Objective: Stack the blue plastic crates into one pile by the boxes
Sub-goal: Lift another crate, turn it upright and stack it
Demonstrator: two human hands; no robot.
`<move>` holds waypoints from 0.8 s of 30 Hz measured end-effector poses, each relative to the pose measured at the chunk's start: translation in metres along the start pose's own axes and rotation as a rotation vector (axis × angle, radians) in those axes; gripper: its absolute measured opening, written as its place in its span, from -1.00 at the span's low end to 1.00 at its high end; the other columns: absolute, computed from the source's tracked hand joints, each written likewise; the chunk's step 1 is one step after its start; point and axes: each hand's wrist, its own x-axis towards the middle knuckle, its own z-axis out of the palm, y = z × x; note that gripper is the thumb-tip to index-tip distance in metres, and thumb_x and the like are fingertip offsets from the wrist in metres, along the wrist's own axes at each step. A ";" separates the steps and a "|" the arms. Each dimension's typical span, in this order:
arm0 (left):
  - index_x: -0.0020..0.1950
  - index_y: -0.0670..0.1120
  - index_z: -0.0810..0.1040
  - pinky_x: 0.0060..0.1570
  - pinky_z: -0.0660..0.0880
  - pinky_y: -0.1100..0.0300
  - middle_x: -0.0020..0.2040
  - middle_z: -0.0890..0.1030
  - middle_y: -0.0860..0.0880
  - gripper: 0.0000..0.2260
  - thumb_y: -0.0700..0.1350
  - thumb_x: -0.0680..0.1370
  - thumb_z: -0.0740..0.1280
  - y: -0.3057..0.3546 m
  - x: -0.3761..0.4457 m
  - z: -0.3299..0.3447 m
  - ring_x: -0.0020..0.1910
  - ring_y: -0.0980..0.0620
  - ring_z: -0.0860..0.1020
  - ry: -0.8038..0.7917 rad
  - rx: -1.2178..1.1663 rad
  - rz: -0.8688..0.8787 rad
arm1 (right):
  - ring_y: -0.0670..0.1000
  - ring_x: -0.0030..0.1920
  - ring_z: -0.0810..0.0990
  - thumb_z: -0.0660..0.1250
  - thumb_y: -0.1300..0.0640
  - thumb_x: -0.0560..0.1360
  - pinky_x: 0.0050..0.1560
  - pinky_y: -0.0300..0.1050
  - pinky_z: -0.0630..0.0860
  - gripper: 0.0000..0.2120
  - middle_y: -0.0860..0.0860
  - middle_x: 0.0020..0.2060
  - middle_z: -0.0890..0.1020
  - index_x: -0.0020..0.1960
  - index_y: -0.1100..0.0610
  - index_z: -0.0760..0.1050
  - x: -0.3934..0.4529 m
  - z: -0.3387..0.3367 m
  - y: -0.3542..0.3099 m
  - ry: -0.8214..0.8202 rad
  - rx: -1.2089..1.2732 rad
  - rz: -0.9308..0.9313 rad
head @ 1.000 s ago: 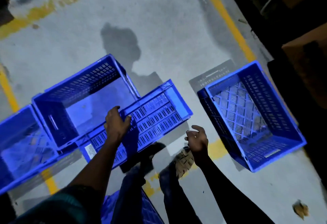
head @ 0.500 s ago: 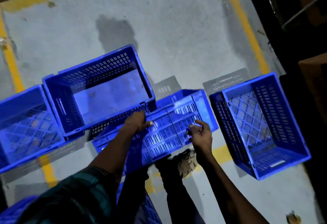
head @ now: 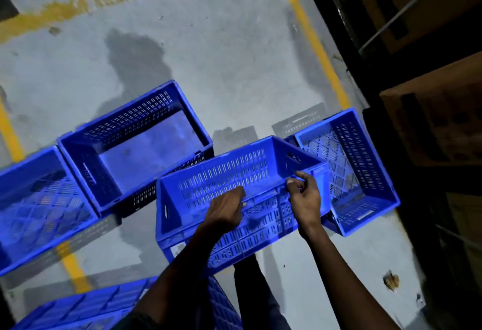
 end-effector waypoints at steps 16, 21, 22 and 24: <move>0.02 -0.11 0.44 -0.23 0.49 -0.05 -0.10 0.62 -0.17 -0.86 -0.16 0.51 0.35 0.126 -0.145 -0.148 -0.09 -0.29 0.59 0.330 -0.030 0.365 | 0.10 0.57 0.21 0.39 -0.65 -0.07 0.45 0.27 0.32 0.54 0.06 0.61 0.10 0.59 -0.01 -0.34 -0.141 -0.070 -0.157 0.232 0.399 0.368; 0.00 -0.09 0.47 -0.23 0.52 -0.03 -0.12 0.64 -0.08 -0.87 -0.16 0.50 0.38 0.147 -0.196 -0.188 -0.11 -0.21 0.61 0.393 0.027 0.507 | 0.18 0.44 0.39 0.53 -0.20 0.19 0.32 0.12 0.43 0.26 0.16 0.53 0.22 0.56 -0.01 -0.30 -0.179 -0.091 -0.192 0.400 0.555 0.374; -0.01 -0.08 0.47 -0.23 0.52 0.00 -0.13 0.64 -0.06 -0.87 -0.14 0.51 0.39 0.149 -0.204 -0.194 -0.11 -0.19 0.61 0.394 0.024 0.531 | 0.18 0.35 0.47 0.51 -0.12 0.20 0.27 0.16 0.48 0.20 0.12 0.48 0.29 0.52 -0.04 -0.29 -0.187 -0.096 -0.195 0.412 0.586 0.378; -0.02 -0.04 0.48 -0.22 0.49 0.03 -0.15 0.63 0.00 -0.88 -0.12 0.51 0.40 0.150 -0.223 -0.201 -0.11 -0.16 0.61 0.362 0.015 0.569 | 0.13 0.27 0.52 0.45 -0.07 0.12 0.23 0.31 0.51 0.12 0.06 0.36 0.36 0.40 -0.16 -0.26 -0.209 -0.103 -0.201 0.400 0.687 0.386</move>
